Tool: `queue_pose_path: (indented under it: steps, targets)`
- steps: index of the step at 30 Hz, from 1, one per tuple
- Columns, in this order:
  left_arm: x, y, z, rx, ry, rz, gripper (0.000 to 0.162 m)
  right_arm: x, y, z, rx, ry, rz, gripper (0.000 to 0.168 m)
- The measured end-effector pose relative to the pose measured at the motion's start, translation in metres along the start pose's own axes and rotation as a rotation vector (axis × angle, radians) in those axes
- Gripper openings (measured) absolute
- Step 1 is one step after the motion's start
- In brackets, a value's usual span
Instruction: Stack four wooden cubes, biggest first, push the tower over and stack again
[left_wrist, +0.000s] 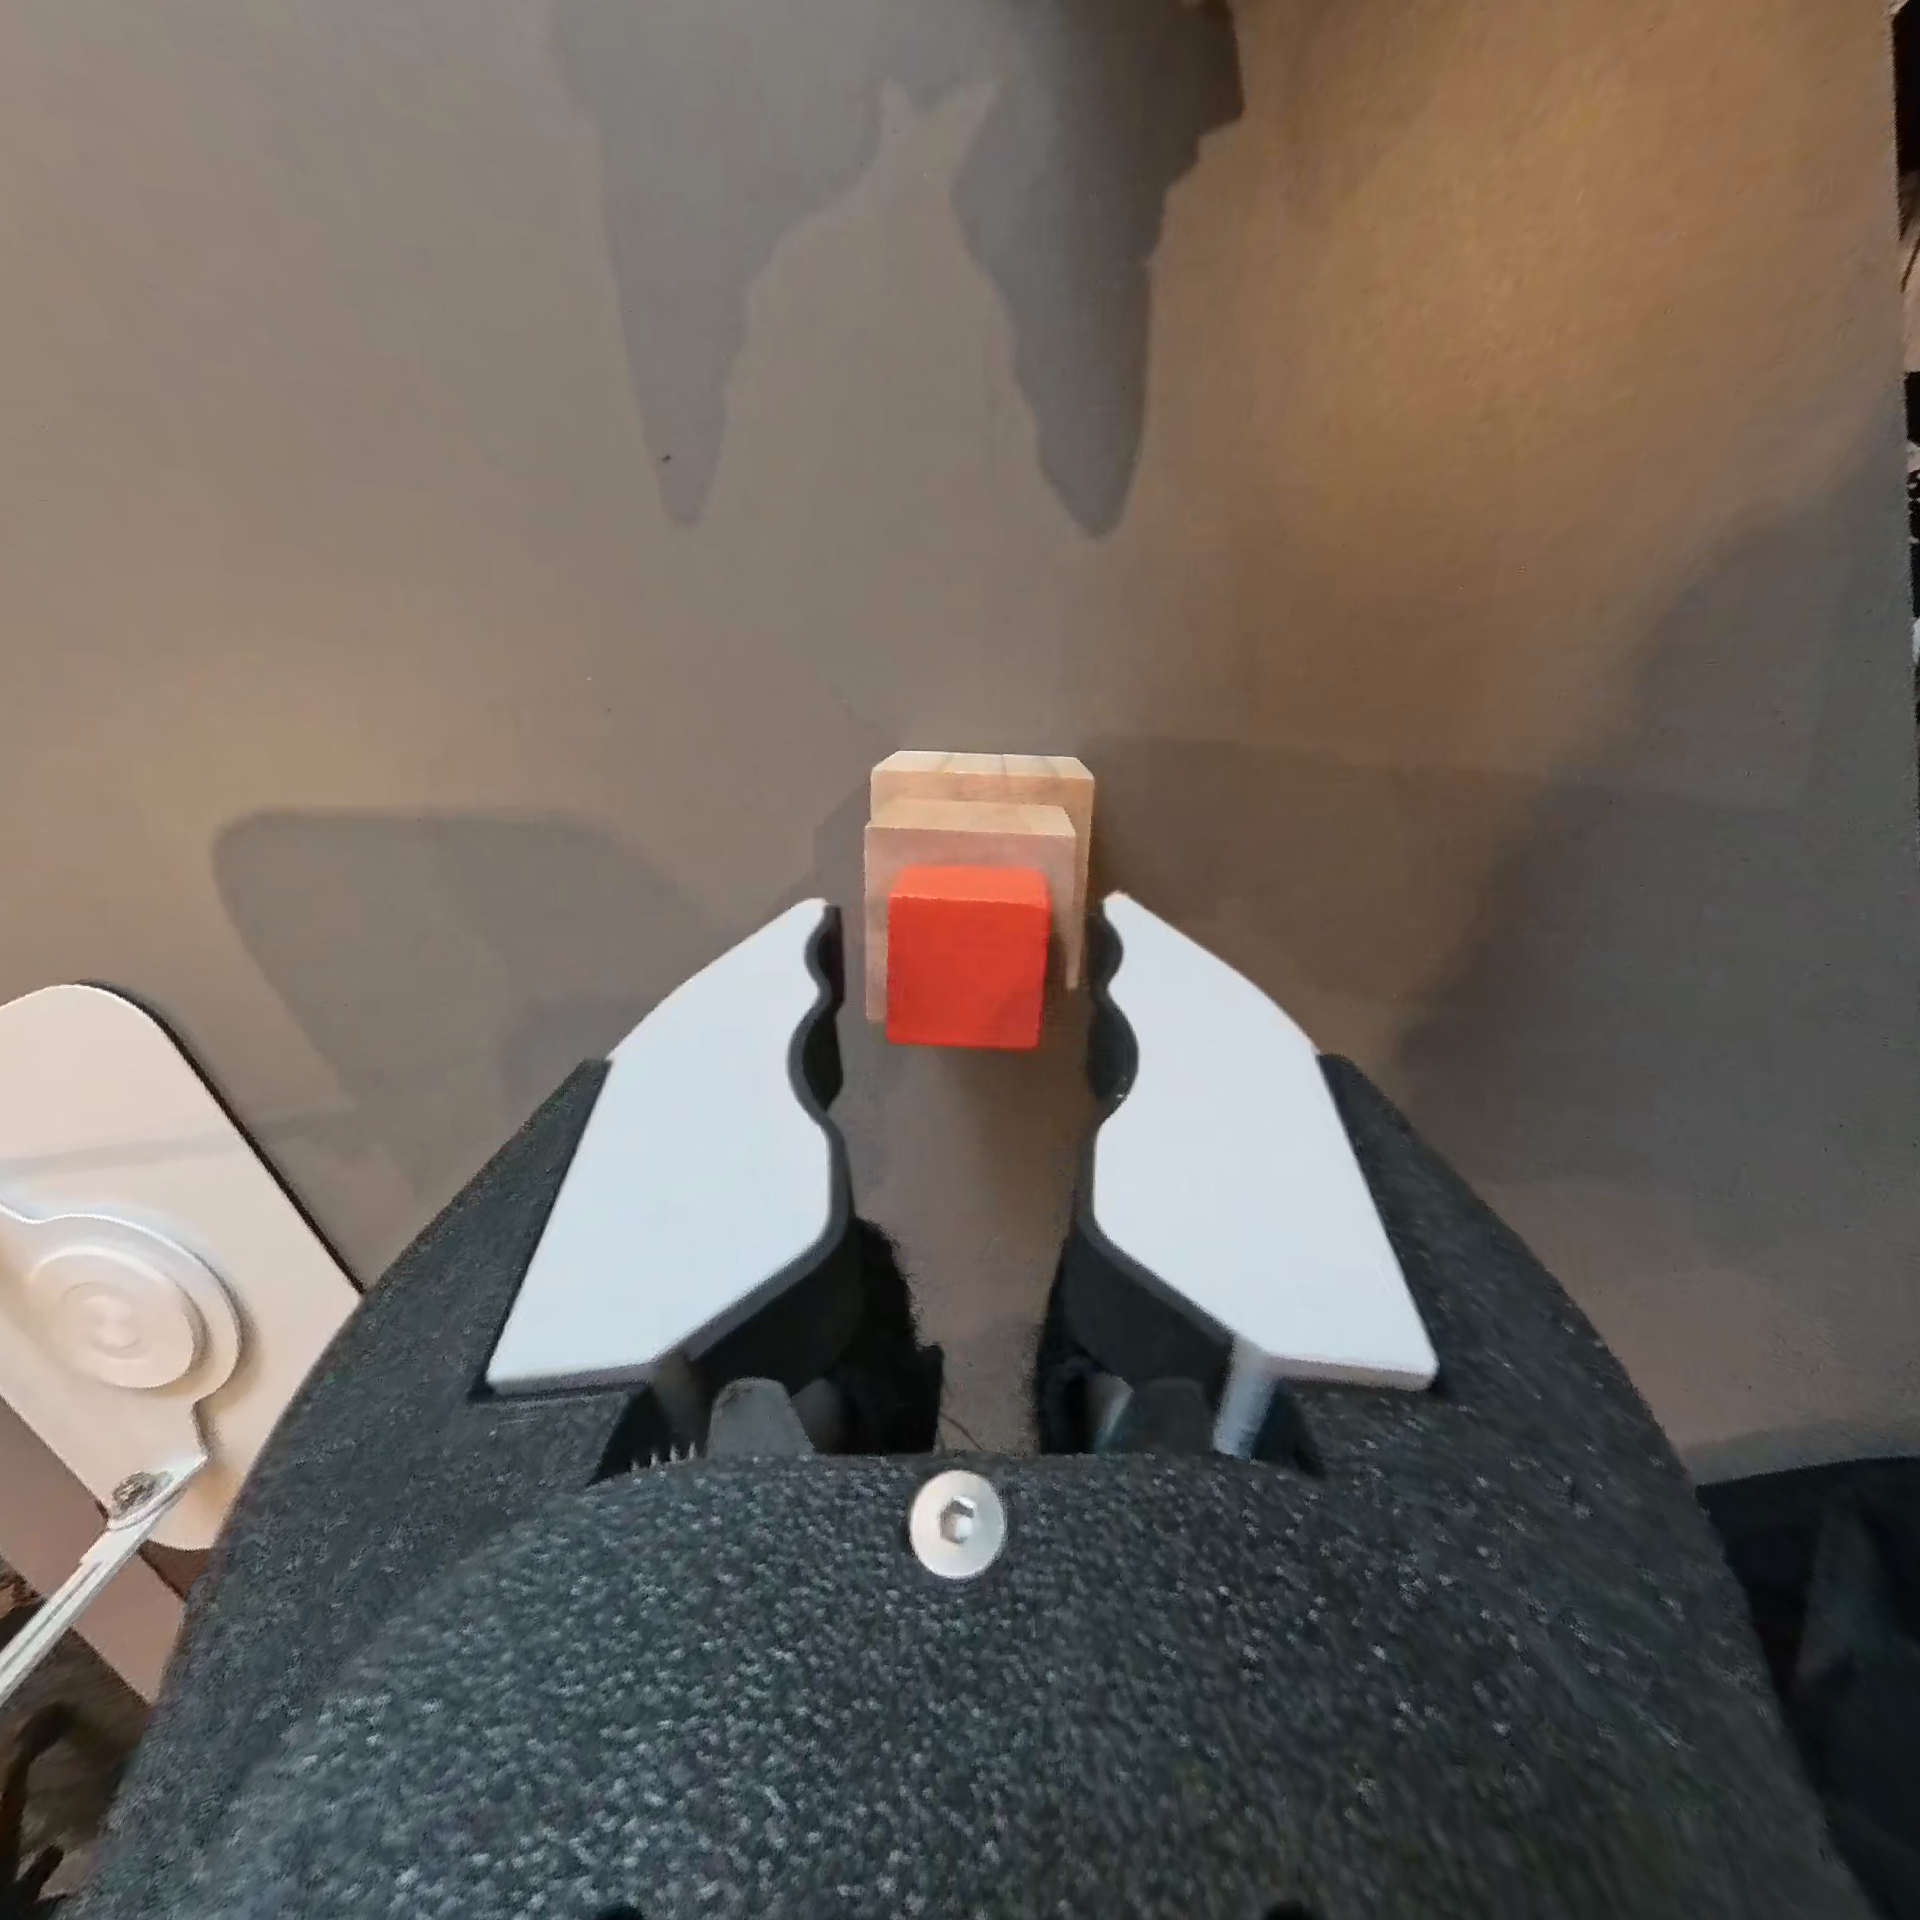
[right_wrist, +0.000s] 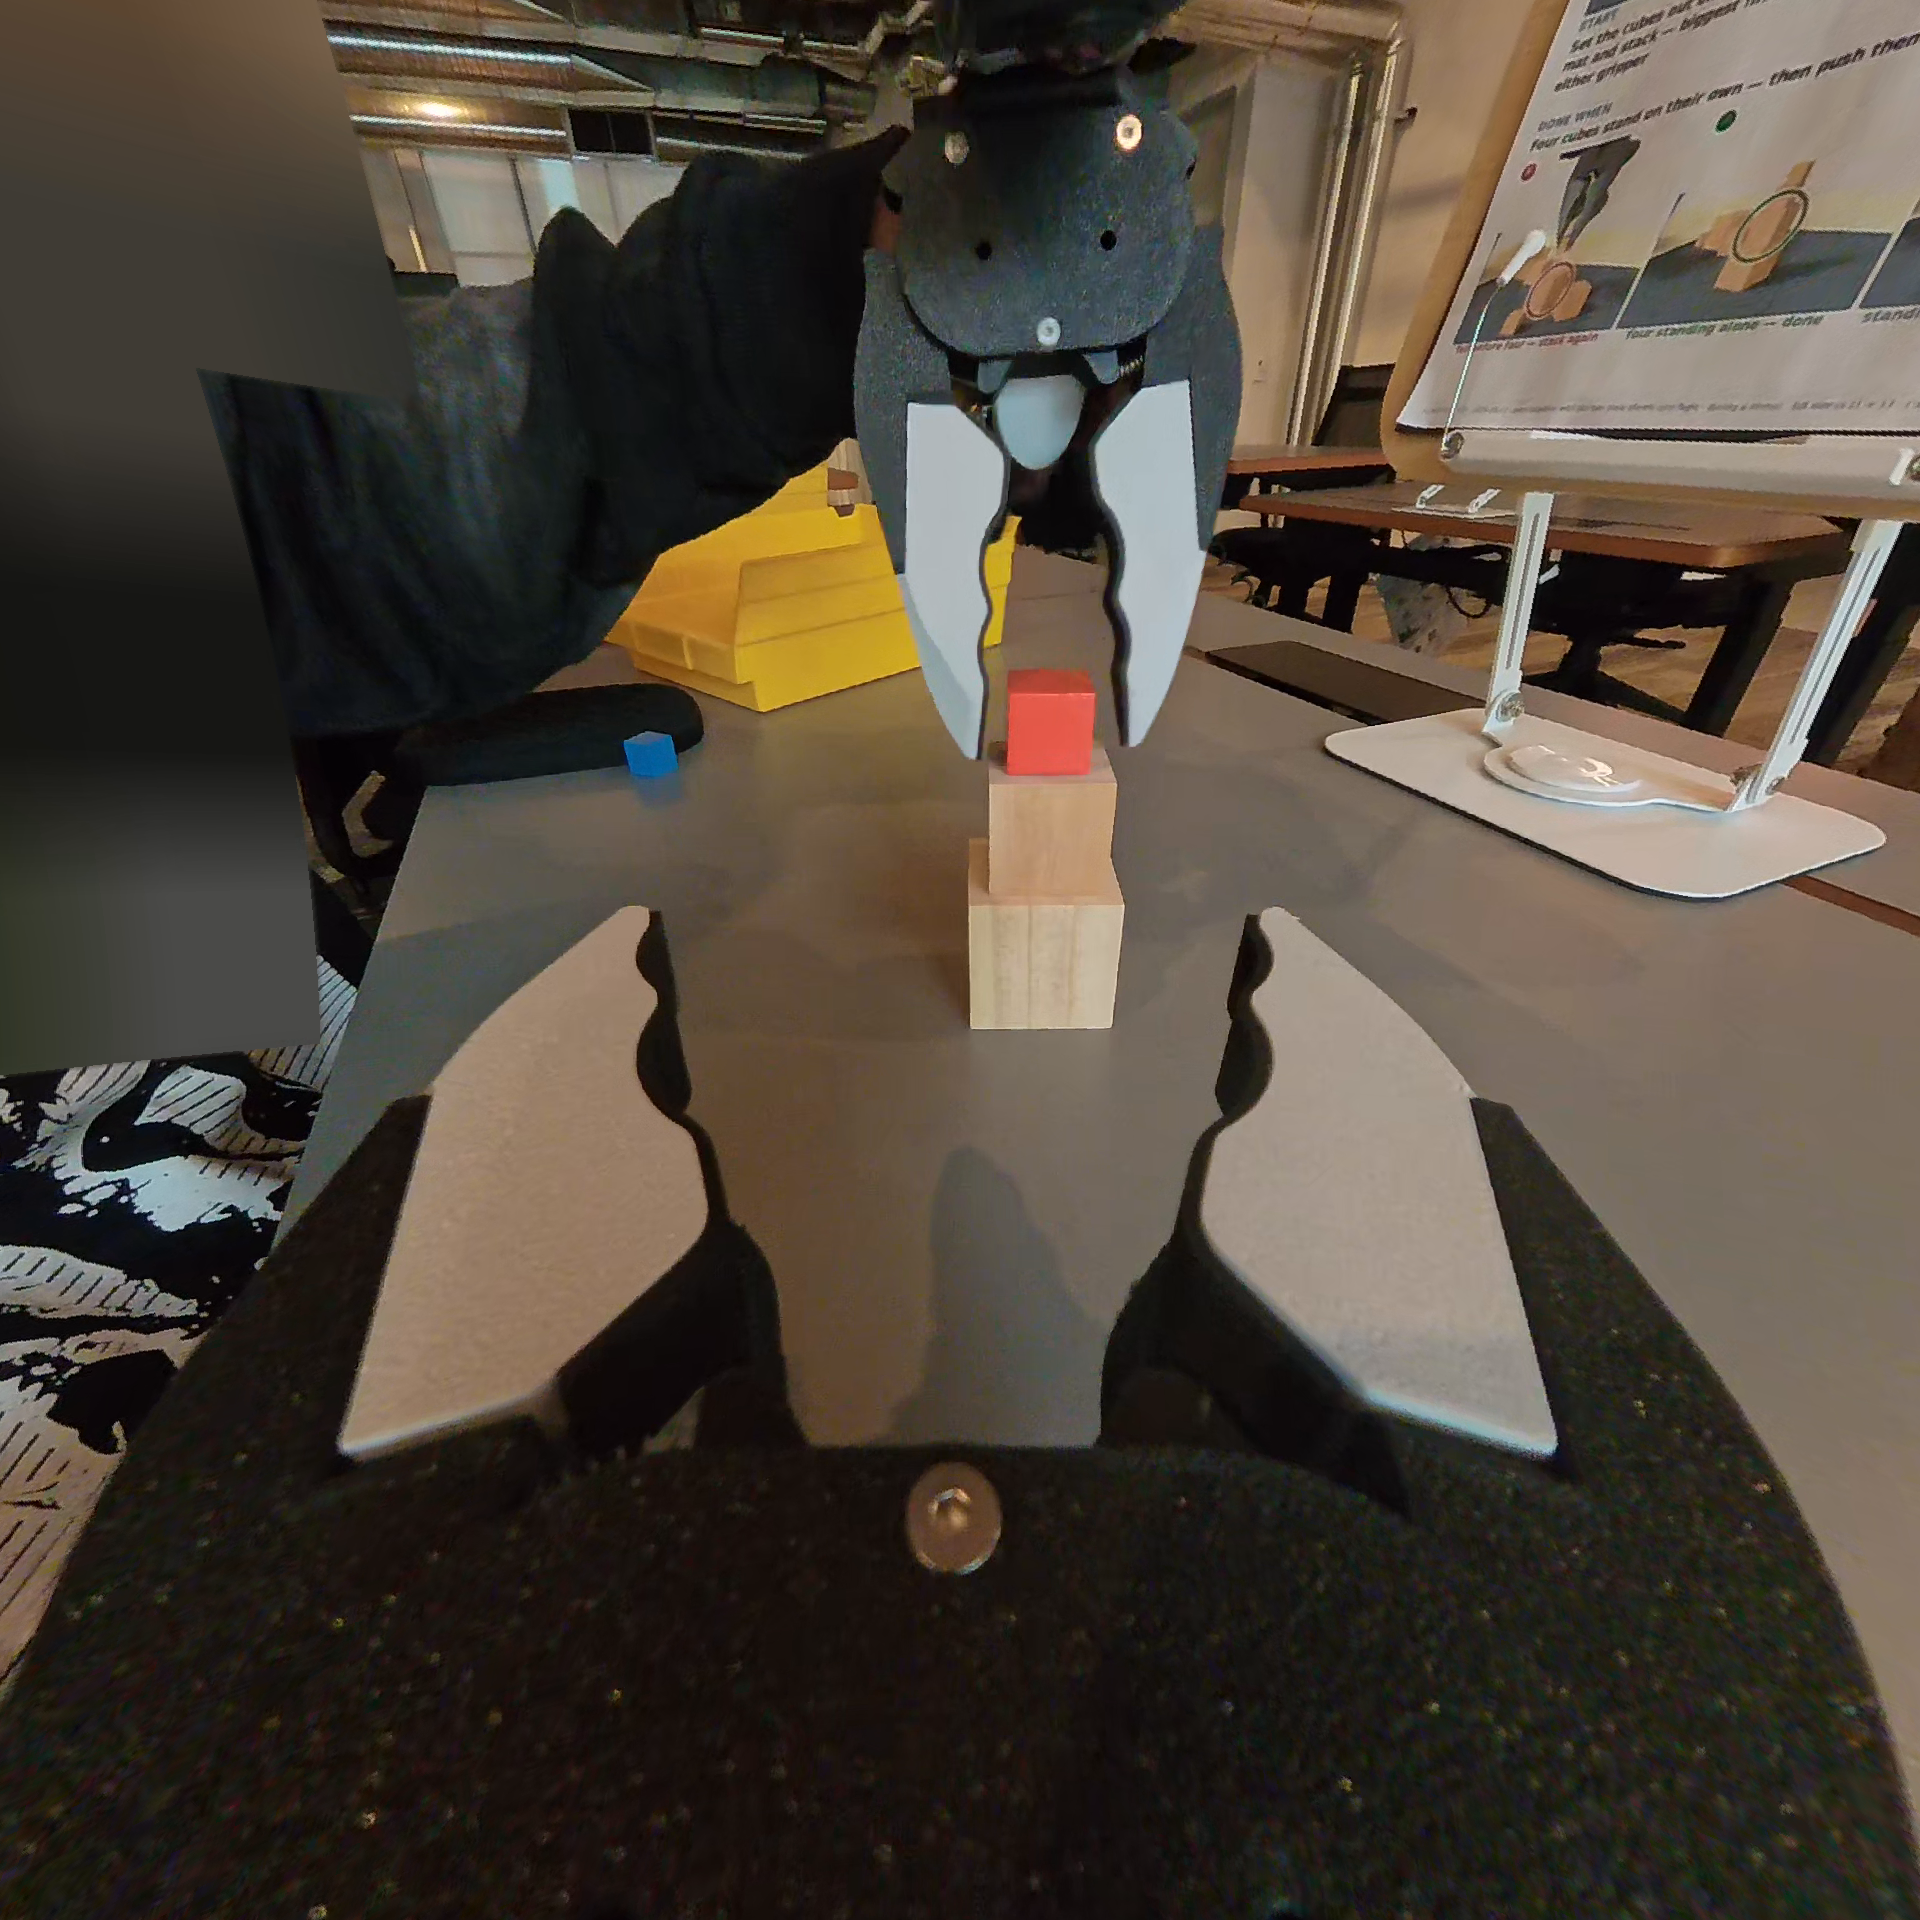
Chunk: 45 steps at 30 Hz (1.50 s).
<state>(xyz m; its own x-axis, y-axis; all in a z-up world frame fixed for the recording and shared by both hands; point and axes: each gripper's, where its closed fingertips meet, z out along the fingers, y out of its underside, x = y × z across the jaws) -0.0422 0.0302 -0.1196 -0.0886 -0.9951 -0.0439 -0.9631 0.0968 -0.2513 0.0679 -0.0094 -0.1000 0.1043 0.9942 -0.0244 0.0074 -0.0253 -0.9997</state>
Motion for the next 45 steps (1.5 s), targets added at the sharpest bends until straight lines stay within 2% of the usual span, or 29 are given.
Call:
queue_pose_path:
  steps: [4,8,12,15,18,22,23,25,27,29,35,39,43,45]
  targets:
    - [-0.001,-0.001,-0.001,0.009,-0.008,-0.003,0.052,0.0,-0.001,-0.001,0.006,0.0,0.001,0.101]
    - [0.001,-0.004,-0.021,0.075,-0.055,-0.017,0.065,0.0,-0.003,-0.003,0.022,0.0,0.006,0.101]
    - [0.025,0.007,-0.052,0.189,-0.161,-0.04,0.102,0.0,-0.003,-0.003,0.023,0.0,0.005,0.101]
    - [0.063,0.042,-0.063,0.216,-0.239,-0.081,0.113,0.0,-0.002,-0.002,0.018,0.001,0.005,0.101]
    - [0.107,0.095,-0.066,0.183,-0.304,-0.191,0.106,0.0,-0.002,-0.002,0.014,0.003,0.007,0.101]
    - [0.163,0.165,-0.054,0.143,-0.332,-0.423,0.073,0.0,0.003,0.002,-0.025,-0.007,0.021,0.102]
    - [0.176,0.183,-0.047,0.112,-0.329,-0.485,0.069,0.0,0.004,0.003,-0.033,-0.007,0.021,0.102]
    - [0.197,0.21,-0.031,0.065,-0.307,-0.598,0.069,0.001,0.005,0.003,-0.036,-0.005,0.02,0.102]
    - [0.211,0.226,-0.015,0.047,-0.283,-0.684,0.078,0.001,0.004,0.002,-0.028,-0.005,0.025,0.102]
    - [0.217,0.235,-0.005,0.026,-0.286,-0.732,0.077,0.003,0.003,0.002,-0.02,-0.005,0.044,0.102]
    - [0.215,0.245,0.006,0.001,-0.292,-0.812,0.054,0.004,0.002,0.001,-0.016,0.0,0.046,0.102]
    - [0.217,0.25,0.01,-0.014,-0.259,-0.833,0.046,0.004,0.002,0.001,-0.015,-0.001,0.046,0.102]
    - [0.218,0.248,0.012,-0.004,-0.227,-0.834,0.021,0.003,0.003,0.002,-0.023,-0.001,0.039,0.102]
    - [0.218,0.245,0.01,0.011,-0.217,-0.823,0.021,0.003,0.003,0.002,-0.024,-0.001,0.037,0.102]
